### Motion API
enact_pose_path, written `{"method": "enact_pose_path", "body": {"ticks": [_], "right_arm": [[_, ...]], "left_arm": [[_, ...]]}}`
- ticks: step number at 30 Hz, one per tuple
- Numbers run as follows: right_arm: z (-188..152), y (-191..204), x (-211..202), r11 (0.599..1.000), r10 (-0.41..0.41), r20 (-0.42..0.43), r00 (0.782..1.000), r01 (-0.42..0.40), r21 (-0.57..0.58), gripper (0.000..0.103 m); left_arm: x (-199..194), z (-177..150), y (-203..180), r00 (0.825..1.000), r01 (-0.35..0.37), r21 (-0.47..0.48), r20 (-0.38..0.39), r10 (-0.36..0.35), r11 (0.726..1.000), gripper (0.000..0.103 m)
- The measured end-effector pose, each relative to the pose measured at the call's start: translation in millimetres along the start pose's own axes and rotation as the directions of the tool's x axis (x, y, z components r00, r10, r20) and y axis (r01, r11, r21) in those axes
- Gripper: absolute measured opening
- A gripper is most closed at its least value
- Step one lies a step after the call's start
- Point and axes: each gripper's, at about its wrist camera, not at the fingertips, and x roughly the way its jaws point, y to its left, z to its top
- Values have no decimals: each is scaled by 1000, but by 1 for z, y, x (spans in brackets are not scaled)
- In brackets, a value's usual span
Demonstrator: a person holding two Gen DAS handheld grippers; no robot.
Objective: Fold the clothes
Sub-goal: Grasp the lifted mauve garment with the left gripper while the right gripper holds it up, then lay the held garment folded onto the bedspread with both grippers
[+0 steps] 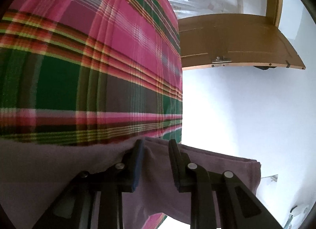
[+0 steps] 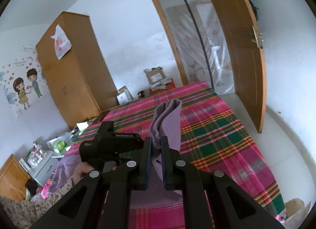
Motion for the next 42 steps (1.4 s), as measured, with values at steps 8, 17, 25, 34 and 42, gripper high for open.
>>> {"method": "enact_pose_path", "body": {"ticks": [8,17,25,34,42], "right_arm": [[-3,28,15,997,67,-23,997,-68,-41,9],[-7,60,32,986,142,-54,988,-146,-84,9],[-29,91,58,967,212,-135,968,-228,-116,9],[-53,108,82,954,250,-220,943,-278,-108,9],[-75,117,108,949,260,-305,916,-301,-95,9]], "left_arm": [[-45,-18,-18,998,35,36,43,-36,999,27],[-91,-38,-24,997,72,69,17,-73,995,30],[-136,-44,-10,995,39,64,89,-44,997,32],[-162,-45,19,989,-9,15,151,7,1000,34],[-163,-45,42,990,-38,-17,137,40,999,37]]}}
